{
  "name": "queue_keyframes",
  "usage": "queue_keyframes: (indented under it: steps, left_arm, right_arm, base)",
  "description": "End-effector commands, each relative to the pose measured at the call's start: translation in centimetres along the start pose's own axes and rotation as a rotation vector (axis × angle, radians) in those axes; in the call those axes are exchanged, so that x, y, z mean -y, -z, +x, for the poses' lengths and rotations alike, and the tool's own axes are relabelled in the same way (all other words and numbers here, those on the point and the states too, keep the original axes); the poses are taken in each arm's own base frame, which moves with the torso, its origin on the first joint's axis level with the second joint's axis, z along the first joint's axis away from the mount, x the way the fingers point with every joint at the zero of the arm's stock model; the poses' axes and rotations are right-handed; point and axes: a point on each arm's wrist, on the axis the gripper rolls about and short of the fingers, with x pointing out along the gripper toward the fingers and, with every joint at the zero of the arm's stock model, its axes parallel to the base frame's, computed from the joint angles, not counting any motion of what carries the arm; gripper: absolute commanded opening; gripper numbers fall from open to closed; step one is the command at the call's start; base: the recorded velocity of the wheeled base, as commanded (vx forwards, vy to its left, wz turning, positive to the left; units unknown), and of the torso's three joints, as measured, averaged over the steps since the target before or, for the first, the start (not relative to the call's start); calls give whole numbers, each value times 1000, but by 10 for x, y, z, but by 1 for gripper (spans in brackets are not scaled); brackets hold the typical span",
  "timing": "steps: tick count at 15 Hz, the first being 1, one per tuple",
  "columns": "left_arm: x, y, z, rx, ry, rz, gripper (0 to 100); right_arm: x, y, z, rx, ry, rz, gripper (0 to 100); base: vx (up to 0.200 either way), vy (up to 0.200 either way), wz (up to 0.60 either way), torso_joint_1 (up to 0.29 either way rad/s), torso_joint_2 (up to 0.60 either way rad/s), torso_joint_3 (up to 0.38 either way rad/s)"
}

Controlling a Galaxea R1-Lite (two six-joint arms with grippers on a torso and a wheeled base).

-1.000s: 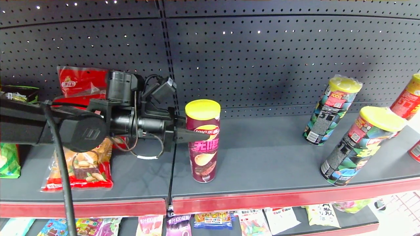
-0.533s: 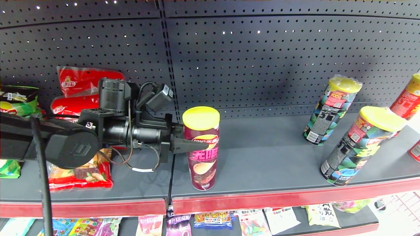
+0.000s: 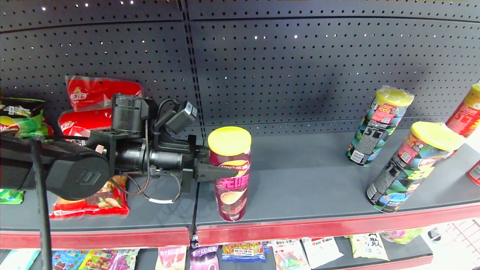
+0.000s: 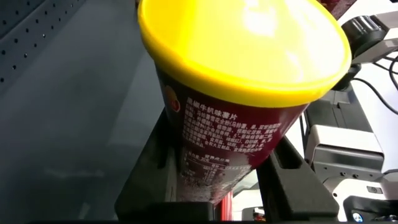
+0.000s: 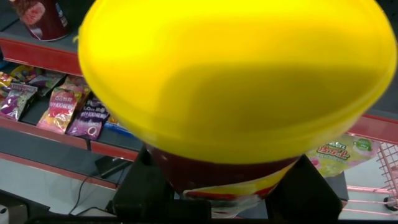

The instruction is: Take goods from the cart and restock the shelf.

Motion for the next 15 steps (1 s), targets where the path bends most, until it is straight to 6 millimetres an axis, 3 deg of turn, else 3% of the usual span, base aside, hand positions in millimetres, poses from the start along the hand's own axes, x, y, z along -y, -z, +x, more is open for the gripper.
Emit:
queue_keyframes:
  steps: [1, 2, 3, 7, 10, 12, 15]
  left_arm:
    - [0, 0, 0, -1, 0, -3, 0]
    - [0, 1, 0, -3, -1, -4, 0]
    - [0, 1, 0, -4, -2, -4, 100]
    - [7, 2, -5, -7, -6, -20, 100]
    - [25, 11, -26, -24, -46, -70, 100]
    - [30, 18, -47, -31, -122, -95, 100]
    - [59, 33, -90, -30, -248, -140, 100]
  right_arm:
    - [0, 0, 0, -2, -1, 0, 0]
    - [0, 0, 0, -2, -1, 0, 0]
    - [0, 0, 0, -2, -1, 0, 0]
    - [0, 0, 0, -1, -6, 0, 0]
    - [1, -6, 4, -23, -31, 1, 0]
    - [2, -20, 12, -48, -103, 2, 0]
    - [5, -65, 42, -108, -280, -6, 0]
  base:
    - [0, 0, 0, 0, 0, 0]
    - [0, 0, 0, 0, 0, 0]
    - [0, 0, 0, 0, 0, 0]
    - [0, 0, 0, 0, 0, 0]
    - [0, 0, 0, 0, 0, 0]
    - [0, 0, 0, 0, 0, 0]
    - [0, 0, 0, 0, 0, 0]
